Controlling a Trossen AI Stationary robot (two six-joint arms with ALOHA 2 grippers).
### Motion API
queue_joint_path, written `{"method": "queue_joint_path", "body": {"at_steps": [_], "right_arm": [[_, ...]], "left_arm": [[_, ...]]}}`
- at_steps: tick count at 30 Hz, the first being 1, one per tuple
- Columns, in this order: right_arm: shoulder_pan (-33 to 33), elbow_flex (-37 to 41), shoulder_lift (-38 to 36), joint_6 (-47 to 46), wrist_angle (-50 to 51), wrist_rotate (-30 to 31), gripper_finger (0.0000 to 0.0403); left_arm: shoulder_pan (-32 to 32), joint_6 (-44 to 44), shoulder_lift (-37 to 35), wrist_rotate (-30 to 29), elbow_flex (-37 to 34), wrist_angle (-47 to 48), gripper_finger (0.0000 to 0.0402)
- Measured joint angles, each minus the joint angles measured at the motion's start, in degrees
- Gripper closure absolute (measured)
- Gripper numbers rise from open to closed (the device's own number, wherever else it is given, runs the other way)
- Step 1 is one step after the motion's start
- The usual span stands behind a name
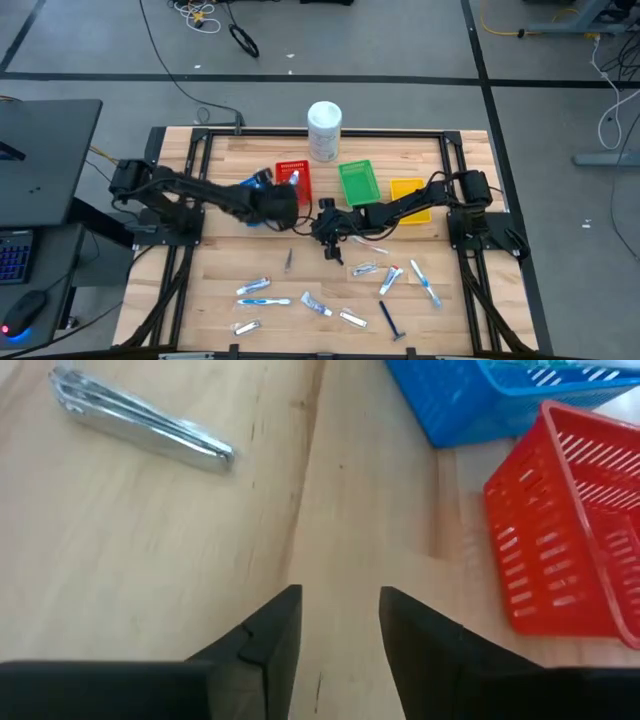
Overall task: Pick & Place Travel size toiletries
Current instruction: Put the white toothpaste into the red bin
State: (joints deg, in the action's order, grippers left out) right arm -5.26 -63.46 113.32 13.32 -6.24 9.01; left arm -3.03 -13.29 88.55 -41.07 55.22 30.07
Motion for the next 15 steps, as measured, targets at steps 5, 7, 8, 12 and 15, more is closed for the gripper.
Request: {"method": "queue_joint_path", "body": {"at_steps": [5,7,8,12,15], "right_arm": [[0.0,0.0,0.0,0.0,0.0,0.0,0.0258],[0.0,0.0,0.0,0.0,0.1,0.0,0.0258],[0.0,0.0,0.0,0.0,0.0,0.0,0.0258],[0.0,0.0,0.0,0.0,0.2,0.0,0.0258],[0.0,0.0,0.0,0.0,0.5,-0.1,0.0258]], "left_arm": [[6.8,7.9,0.7,6.1,0.0,-4.2,0.0389],[9.2,9.1,0.7,9.1,-0.1,-4.2,0.0384],[10.3,9.5,1.1,10.7,0.0,-4.7,0.0383],[13.8,10.2,1.7,17.3,-0.2,-3.8,0.0381],[15.3,10.2,2.6,18.7,-0.1,-3.9,0.0377]]}}
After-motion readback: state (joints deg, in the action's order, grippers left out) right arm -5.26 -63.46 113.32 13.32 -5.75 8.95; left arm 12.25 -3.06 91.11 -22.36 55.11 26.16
